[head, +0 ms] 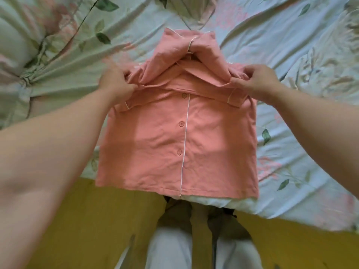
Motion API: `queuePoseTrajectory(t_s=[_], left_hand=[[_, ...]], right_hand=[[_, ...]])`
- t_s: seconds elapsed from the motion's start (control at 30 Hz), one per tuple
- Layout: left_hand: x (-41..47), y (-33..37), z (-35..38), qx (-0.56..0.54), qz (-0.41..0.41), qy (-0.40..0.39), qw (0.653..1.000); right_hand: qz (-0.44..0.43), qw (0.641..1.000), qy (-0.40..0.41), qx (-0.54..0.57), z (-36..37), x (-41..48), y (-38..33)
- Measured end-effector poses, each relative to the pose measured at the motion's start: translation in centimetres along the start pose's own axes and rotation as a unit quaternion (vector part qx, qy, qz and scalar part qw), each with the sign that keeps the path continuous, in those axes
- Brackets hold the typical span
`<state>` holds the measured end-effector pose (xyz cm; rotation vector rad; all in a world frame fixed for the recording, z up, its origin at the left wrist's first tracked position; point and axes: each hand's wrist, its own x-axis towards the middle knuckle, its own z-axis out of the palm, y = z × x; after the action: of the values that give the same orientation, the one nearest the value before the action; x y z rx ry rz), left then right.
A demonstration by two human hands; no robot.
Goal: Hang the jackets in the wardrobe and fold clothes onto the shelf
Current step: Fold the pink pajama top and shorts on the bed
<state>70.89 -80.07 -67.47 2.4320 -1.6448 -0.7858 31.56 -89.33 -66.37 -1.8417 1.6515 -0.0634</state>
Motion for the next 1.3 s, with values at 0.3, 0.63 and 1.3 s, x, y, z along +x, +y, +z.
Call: queuePoseTrajectory(t_s=[0.3, 0.63, 1.3], left_hand=[[-15.2, -9.7, 3.6, 0.165, 0.247, 0.04, 0.954], [-20.1, -10.2, 7.3, 0.247, 0.186, -0.007, 0.951], [-19.6, -1.0, 8.7, -0.03, 0.089, -0.121, 0.988]], right_hand=[[-0.221, 0.969, -0.047, -0.096, 3.4, -13.3, 6.6], [-0.227, 0.918, -0.063, -0.319, 9.5, -19.6, 9.1], [-0.027, 0.985, -0.15, 0.077, 12.1, -18.5, 0.5]])
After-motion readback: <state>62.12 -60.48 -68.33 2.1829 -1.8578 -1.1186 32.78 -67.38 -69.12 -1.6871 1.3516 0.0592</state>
